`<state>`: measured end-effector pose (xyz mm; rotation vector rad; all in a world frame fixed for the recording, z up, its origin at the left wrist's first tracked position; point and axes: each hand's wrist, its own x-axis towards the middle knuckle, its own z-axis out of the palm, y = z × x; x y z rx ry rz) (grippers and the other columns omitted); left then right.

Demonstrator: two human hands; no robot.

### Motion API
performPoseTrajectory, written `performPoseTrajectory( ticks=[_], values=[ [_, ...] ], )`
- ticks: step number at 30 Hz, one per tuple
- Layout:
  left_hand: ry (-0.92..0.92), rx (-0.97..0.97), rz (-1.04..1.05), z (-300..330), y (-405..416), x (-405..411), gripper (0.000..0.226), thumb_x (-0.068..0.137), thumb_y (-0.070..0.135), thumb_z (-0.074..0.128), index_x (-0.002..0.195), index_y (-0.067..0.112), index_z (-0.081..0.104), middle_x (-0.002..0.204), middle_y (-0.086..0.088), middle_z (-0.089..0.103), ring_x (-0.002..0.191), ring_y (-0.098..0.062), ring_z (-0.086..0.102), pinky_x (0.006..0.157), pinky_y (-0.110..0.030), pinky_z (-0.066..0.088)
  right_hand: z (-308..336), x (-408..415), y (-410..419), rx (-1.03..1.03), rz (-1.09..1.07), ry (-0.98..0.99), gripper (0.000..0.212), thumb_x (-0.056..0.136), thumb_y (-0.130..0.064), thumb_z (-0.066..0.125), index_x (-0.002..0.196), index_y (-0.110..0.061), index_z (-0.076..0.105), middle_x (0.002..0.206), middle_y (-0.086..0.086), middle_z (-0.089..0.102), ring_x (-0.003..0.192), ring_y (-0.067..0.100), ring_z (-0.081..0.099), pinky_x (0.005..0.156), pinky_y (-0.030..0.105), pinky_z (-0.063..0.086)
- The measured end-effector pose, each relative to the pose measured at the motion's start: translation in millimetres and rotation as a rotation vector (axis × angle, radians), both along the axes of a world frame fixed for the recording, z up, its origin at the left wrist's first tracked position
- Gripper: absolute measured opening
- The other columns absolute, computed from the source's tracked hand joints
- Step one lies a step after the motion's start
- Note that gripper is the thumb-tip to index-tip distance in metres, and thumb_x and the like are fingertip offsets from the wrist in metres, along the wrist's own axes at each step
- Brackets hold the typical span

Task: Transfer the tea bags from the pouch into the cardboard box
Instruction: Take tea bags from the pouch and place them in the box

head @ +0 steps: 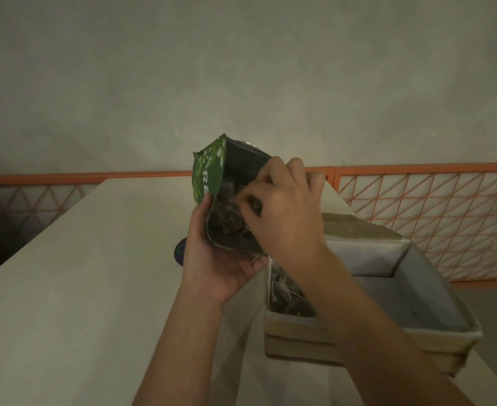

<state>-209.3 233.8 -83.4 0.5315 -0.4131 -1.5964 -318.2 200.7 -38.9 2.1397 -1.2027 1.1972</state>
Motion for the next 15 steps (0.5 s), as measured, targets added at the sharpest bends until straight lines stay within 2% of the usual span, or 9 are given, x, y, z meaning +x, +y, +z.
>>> performPoseTrajectory(
  ticks=[3, 5, 7, 10, 12, 15],
  values=[
    [-0.032, -0.003, 0.002, 0, 0, 0, 0.066, 0.085, 0.067, 0.056, 0.128, 0.018, 0.07, 0.133, -0.013, 0.066, 0.118, -0.03, 0.059, 0.101, -0.039, 0.043, 10, -20, 4, 0.113, 0.208, -0.217, 0.007, 0.082, -0.029, 0.069, 0.081, -0.023, 0.072, 0.09, -0.006, 0.06, 0.088, 0.015, 0.051, 0.077, 0.03, 0.036],
    [-0.041, -0.005, -0.008, 0, -1, 0, 0.067, 0.086, 0.068, 0.055, 0.13, 0.02, 0.068, 0.131, -0.013, 0.066, 0.114, -0.03, 0.059, 0.091, -0.038, 0.046, 21, -35, 9, 0.258, 0.351, -0.445, 0.006, 0.084, -0.026, 0.07, 0.082, -0.02, 0.067, 0.091, -0.008, 0.063, 0.084, 0.009, 0.057, 0.07, 0.022, 0.046],
    [-0.041, -0.003, -0.016, -2, -2, 0, 0.068, 0.086, 0.069, 0.055, 0.131, 0.02, 0.067, 0.132, -0.012, 0.066, 0.114, -0.03, 0.058, 0.09, -0.038, 0.046, 31, -50, 14, 0.419, 0.43, -0.651, 0.009, 0.087, -0.023, 0.069, 0.082, -0.019, 0.062, 0.093, -0.01, 0.068, 0.08, 0.004, 0.063, 0.062, 0.018, 0.051],
    [-0.032, -0.014, -0.033, -4, -2, 1, 0.068, 0.085, 0.068, 0.056, 0.133, 0.021, 0.066, 0.133, -0.011, 0.064, 0.116, -0.029, 0.056, 0.09, -0.037, 0.046, 40, -71, 19, 0.491, 0.564, -0.847, 0.011, 0.09, -0.014, 0.065, 0.084, -0.01, 0.057, 0.083, 0.006, 0.07, 0.075, 0.02, 0.07, 0.06, 0.032, 0.059],
    [-0.031, -0.022, -0.039, -5, -3, 1, 0.068, 0.084, 0.068, 0.057, 0.133, 0.022, 0.066, 0.133, -0.011, 0.064, 0.116, -0.029, 0.057, 0.09, -0.037, 0.046, 44, -83, 19, 0.523, 0.597, -0.895, 0.01, 0.09, -0.008, 0.064, 0.086, -0.007, 0.055, 0.076, 0.011, 0.068, 0.068, 0.023, 0.071, 0.057, 0.036, 0.059],
    [-0.037, -0.033, -0.033, -6, -4, 1, 0.065, 0.085, 0.067, 0.056, 0.128, 0.021, 0.07, 0.127, -0.011, 0.066, 0.108, -0.028, 0.061, 0.09, -0.037, 0.045, 46, -96, 11, 0.664, 0.553, -0.734, 0.011, 0.086, -0.005, 0.068, 0.084, -0.006, 0.058, 0.067, 0.004, 0.068, 0.057, 0.019, 0.067, 0.053, 0.031, 0.058]
  ],
)
